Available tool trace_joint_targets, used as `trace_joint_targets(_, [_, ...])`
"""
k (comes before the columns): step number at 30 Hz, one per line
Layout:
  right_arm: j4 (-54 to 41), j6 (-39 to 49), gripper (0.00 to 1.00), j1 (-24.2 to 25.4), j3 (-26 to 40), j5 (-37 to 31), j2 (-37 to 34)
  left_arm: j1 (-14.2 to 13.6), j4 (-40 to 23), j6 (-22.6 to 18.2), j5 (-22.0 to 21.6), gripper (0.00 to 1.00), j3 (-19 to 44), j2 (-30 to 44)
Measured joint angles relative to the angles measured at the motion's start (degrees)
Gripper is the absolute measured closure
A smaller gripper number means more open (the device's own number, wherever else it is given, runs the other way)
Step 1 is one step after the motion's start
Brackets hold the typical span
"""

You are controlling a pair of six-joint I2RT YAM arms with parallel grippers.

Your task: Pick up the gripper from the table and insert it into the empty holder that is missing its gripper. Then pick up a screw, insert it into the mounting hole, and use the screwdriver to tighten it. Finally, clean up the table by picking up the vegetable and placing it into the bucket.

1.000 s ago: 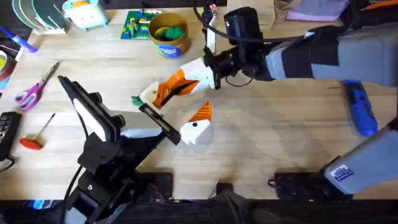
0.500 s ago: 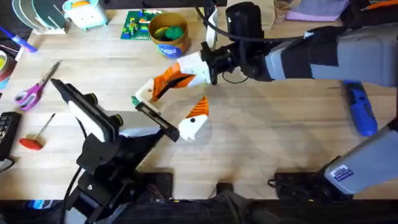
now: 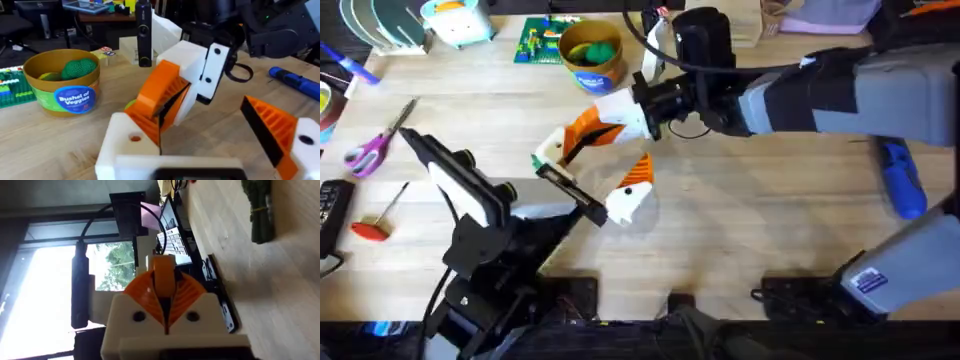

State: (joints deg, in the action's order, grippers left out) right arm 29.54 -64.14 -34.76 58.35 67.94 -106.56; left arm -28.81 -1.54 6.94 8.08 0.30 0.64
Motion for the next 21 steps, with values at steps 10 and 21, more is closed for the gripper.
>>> trace_joint_targets(10, [-0.3, 0.0, 0.993, 0.0, 0.0, 0.0, 0.0, 1.2, -0.1, 0.0, 2.7, 0.009, 0.0, 0.0])
trace_joint_targets(21, [-0.4, 0.0, 0.993, 0.0, 0.0, 0.5, 0.0, 1.4, -0.2, 0.0, 3.4, 0.008, 0.0, 0.0])
